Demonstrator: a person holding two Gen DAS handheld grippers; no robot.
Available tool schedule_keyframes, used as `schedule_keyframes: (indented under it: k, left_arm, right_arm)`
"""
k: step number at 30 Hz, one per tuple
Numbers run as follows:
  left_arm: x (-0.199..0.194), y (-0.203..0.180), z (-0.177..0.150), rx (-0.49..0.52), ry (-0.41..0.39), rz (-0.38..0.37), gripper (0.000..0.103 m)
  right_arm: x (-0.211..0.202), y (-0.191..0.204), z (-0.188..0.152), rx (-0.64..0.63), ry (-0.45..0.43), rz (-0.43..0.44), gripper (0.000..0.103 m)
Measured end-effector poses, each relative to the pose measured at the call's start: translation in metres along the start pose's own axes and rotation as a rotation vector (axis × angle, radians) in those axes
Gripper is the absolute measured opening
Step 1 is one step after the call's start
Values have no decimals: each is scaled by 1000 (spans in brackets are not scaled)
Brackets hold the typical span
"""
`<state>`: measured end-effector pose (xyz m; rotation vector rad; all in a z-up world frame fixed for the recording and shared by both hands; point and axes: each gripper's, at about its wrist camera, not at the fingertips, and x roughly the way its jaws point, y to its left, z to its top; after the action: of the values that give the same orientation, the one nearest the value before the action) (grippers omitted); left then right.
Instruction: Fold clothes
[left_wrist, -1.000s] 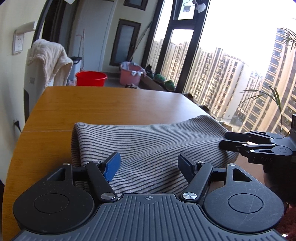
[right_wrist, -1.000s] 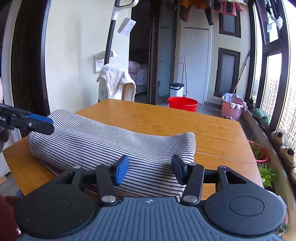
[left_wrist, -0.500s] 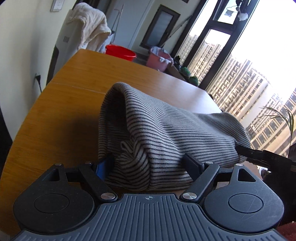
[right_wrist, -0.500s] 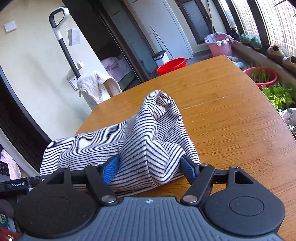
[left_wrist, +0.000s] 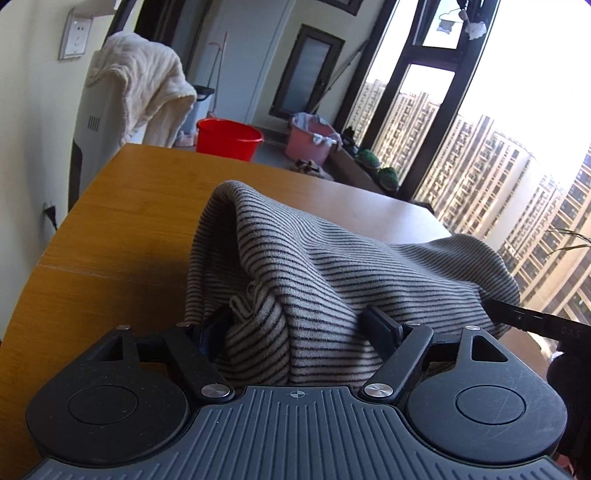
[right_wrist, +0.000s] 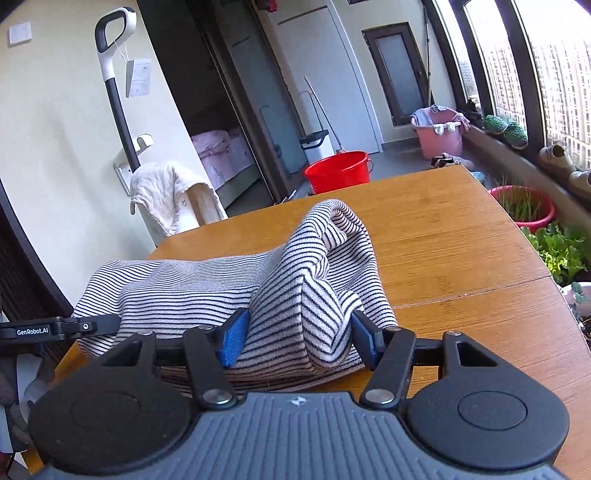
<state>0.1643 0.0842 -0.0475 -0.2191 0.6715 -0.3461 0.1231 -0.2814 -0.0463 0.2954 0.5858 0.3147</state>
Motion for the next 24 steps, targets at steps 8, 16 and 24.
schedule_keyframes:
  k: [8, 16, 24]
  left_arm:
    - [-33, -19, 4, 86, -45, 86, 82]
    - [-62, -58, 25, 179, -180, -7, 87]
    - [2, -57, -6, 134, -23, -61, 89]
  right_arm:
    - [-1, -1, -6, 9, -5, -2, 61]
    - [-10, 10, -3, -51, -40, -40, 61]
    - [-56, 53, 23, -157, -237, 32, 65]
